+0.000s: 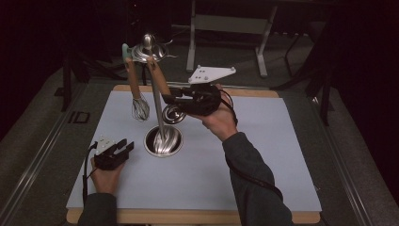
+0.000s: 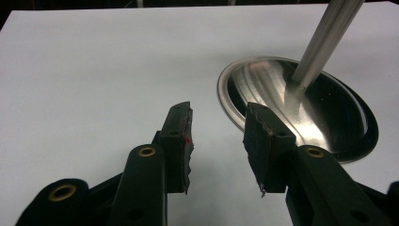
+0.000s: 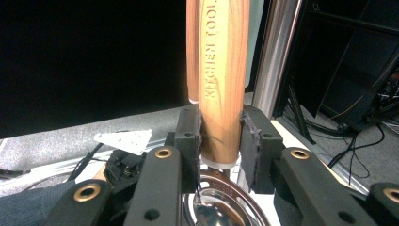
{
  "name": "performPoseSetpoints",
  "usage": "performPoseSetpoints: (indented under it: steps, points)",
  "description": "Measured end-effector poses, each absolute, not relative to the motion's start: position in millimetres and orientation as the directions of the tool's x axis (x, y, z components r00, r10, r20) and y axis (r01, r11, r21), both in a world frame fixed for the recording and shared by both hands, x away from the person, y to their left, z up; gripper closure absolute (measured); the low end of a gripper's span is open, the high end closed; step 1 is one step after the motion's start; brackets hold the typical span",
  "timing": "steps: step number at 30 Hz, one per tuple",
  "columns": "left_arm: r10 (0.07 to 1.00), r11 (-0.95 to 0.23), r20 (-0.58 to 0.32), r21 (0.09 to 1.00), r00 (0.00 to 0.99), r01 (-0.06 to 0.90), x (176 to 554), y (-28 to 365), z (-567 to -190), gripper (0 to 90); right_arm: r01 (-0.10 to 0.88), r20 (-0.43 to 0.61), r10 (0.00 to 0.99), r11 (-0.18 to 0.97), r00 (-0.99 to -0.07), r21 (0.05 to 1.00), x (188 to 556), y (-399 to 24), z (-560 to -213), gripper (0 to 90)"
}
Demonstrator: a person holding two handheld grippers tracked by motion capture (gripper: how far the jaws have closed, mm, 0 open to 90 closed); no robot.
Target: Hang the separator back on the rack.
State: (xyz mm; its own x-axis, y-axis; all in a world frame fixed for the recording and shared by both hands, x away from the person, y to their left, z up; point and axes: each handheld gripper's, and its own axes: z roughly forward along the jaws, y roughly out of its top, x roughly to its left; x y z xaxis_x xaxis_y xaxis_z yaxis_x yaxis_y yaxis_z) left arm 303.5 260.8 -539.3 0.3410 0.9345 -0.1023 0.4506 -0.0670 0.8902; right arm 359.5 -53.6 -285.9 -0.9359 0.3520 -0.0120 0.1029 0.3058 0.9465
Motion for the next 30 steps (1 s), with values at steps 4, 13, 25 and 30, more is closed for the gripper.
performPoseSetpoints:
  steps: [4,13,25,30]
  points:
    - [0.935,-0.066,-0.103,0.890,0.340,0.450,303.5,260.6,-539.2,62.2,0.111,-0.006,0.352,0.312,-0.936,0.944,360.0,-51.7,-288.9,70.5]
    - [0.934,-0.067,-0.102,0.890,0.342,0.450,303.3,260.9,-539.2,62.2,0.132,0.010,0.359,0.315,-0.933,0.940,363.7,-50.5,-297.5,70.1]
    - [0.934,-0.068,-0.101,0.891,0.342,0.450,303.3,260.9,-539.1,62.2,0.129,0.011,0.351,0.315,-0.936,0.940,361.1,-52.5,-297.8,61.6]
    - [0.935,-0.069,-0.100,0.891,0.341,0.450,303.3,260.9,-539.2,62.2,0.147,0.023,0.363,0.318,-0.932,0.937,363.1,-59.9,-301.0,59.4]
